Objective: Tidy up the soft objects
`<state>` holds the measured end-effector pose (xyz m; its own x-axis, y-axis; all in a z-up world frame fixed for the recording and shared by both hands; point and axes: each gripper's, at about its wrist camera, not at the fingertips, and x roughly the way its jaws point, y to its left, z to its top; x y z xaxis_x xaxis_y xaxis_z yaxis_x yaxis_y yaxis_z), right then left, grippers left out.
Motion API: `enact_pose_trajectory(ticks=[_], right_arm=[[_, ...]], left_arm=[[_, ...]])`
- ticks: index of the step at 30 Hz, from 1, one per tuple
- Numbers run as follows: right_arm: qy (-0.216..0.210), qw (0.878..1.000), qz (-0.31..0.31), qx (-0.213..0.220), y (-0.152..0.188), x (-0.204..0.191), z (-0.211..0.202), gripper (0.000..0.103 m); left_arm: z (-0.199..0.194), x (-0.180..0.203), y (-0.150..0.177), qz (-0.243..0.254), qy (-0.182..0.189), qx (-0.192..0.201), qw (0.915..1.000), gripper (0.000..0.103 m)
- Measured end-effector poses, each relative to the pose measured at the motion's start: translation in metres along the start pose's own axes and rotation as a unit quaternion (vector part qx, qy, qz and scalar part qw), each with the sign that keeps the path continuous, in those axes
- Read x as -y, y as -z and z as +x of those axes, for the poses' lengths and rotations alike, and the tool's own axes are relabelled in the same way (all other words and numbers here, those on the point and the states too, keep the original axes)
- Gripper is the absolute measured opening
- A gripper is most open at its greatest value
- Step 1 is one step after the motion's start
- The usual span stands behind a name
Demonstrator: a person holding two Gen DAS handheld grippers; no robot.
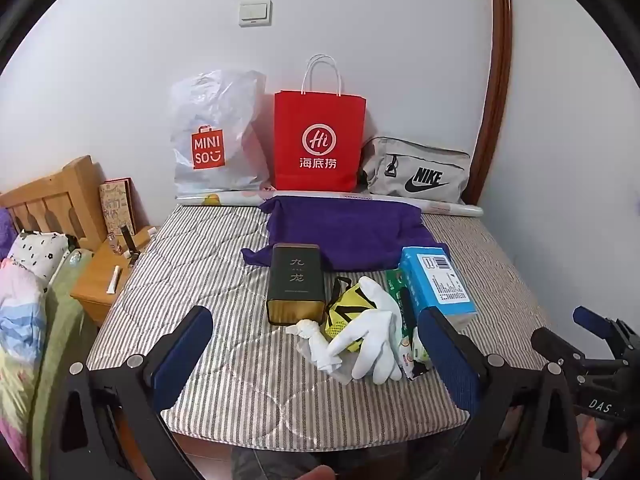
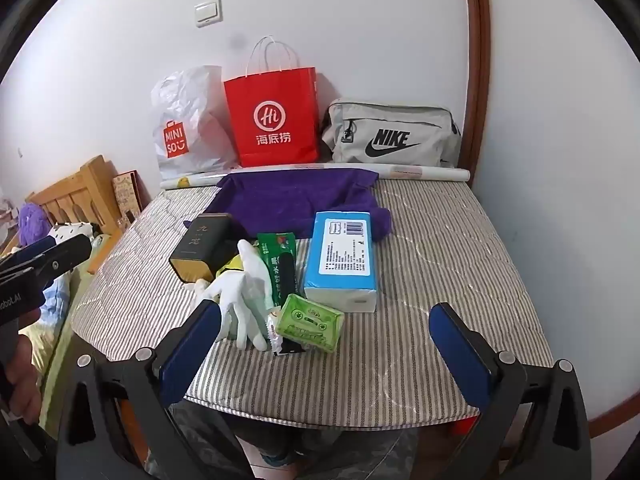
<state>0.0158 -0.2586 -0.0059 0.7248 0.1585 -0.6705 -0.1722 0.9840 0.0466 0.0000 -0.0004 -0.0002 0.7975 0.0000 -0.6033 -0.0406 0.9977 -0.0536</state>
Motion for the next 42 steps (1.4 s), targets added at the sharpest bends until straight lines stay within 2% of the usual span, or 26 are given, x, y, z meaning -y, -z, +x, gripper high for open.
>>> enact_pose_trajectory(ticks=[6, 42], right_arm=[[0.001, 1.000, 0.003, 0.001, 0.002, -0.007, -0.005, 0.103], [-0.008, 1.000, -0.012, -0.004, 0.005, -0.017, -0.003, 0.103]], left_arm=[[0.003, 0.009, 0.001, 0.010, 0.000, -0.006, 0.9999, 0.103], [-0.006, -0.003, 0.003, 0.002, 0.001, 0.004, 1.0000, 0.103]])
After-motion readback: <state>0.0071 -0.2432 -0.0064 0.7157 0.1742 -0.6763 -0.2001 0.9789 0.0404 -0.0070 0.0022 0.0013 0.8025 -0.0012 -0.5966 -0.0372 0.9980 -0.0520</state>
